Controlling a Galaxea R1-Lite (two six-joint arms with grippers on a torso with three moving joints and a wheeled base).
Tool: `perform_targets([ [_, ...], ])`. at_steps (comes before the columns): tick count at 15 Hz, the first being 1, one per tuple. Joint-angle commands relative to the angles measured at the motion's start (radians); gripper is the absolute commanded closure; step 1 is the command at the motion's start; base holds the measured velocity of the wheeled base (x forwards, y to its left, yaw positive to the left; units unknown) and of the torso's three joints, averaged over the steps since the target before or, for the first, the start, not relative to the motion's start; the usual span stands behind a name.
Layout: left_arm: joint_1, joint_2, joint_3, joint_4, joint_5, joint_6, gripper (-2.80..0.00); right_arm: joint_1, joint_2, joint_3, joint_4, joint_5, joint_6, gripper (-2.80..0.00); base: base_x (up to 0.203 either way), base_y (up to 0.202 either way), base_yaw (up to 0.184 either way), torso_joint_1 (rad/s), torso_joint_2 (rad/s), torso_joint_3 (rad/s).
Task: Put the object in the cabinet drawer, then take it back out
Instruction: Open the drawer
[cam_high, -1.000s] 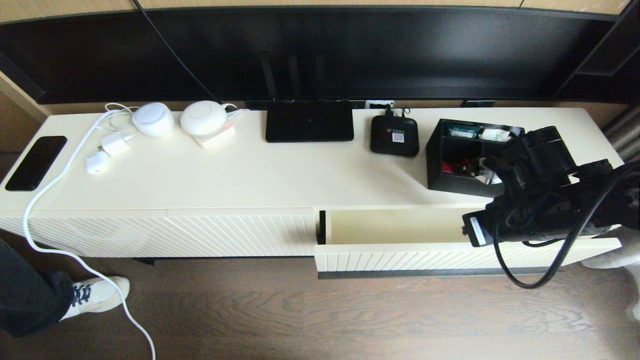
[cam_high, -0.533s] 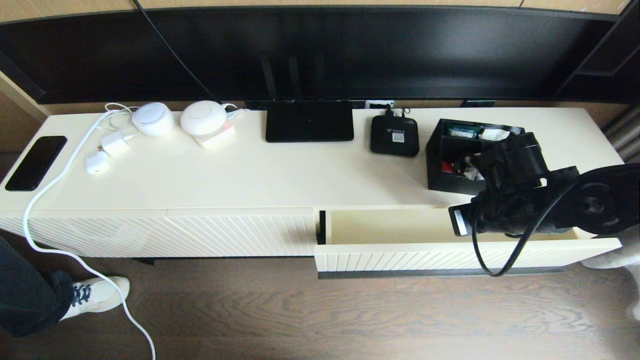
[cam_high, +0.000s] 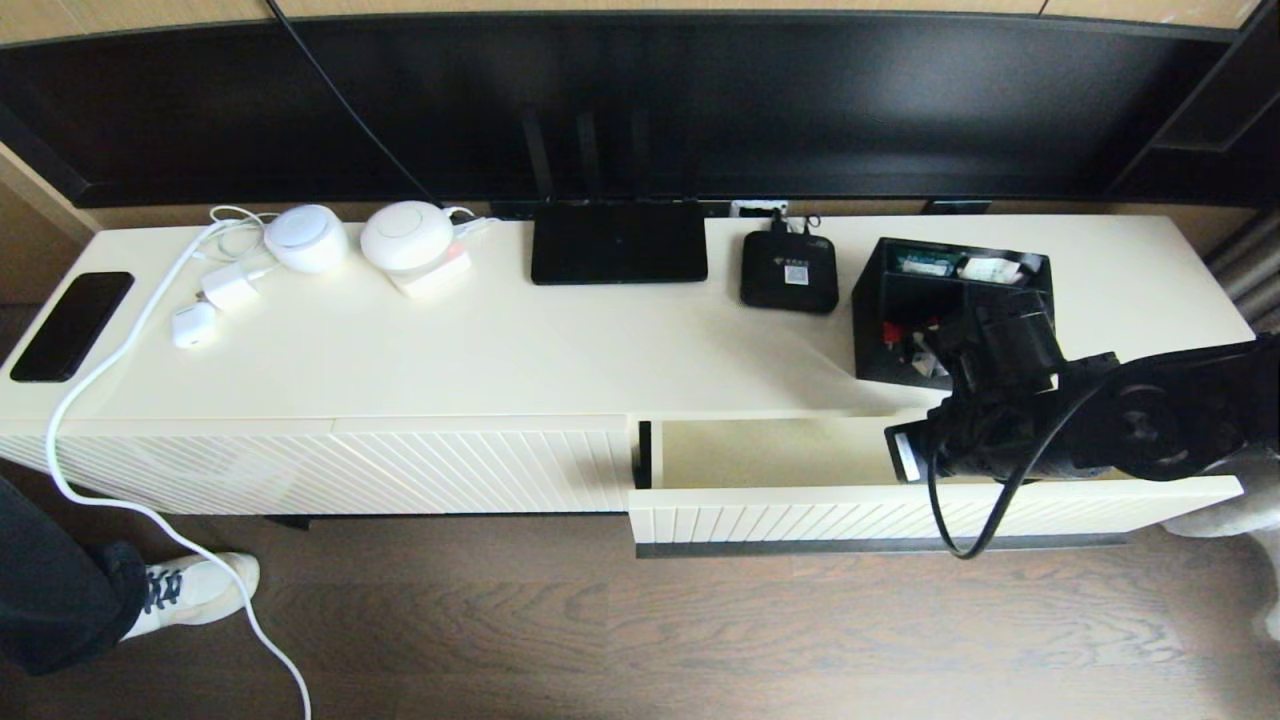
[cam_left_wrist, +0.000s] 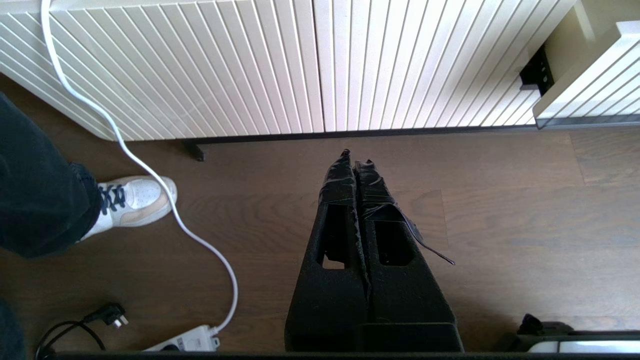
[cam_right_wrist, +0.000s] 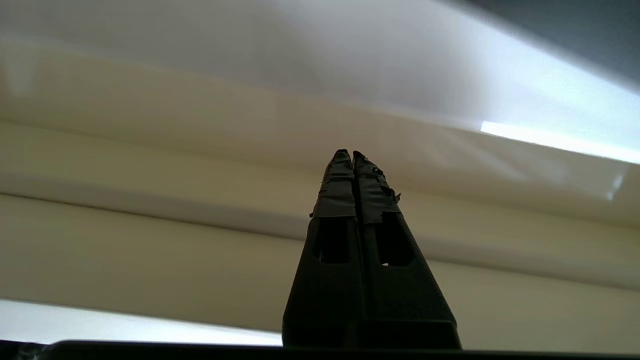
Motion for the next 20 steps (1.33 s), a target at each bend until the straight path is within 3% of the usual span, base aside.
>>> perform_targets([
  [1,0.0,0.002,-0.001,-0.001,0.0,0.0,0.0,0.0,0.008,0.019,0.008,-0.01,0.001,0.0,0.0,0.0,0.0,0.0,0.0,0.0],
  [6,0.0,0.002,0.0,0.0,0.0,0.0,0.0,0.012,-0.003,0.098,0.077,-0.043,0.008,0.0,0.0,0.0,0.0,0.0,0.0,0.0],
  [20,0.0,0.002,-0.001,0.0,0.0,0.0,0.0,0.068,-0.089,0.359,0.091,-0.04,0.058,0.0,0.0,0.0,0.0,0.0,0.0,0.0],
])
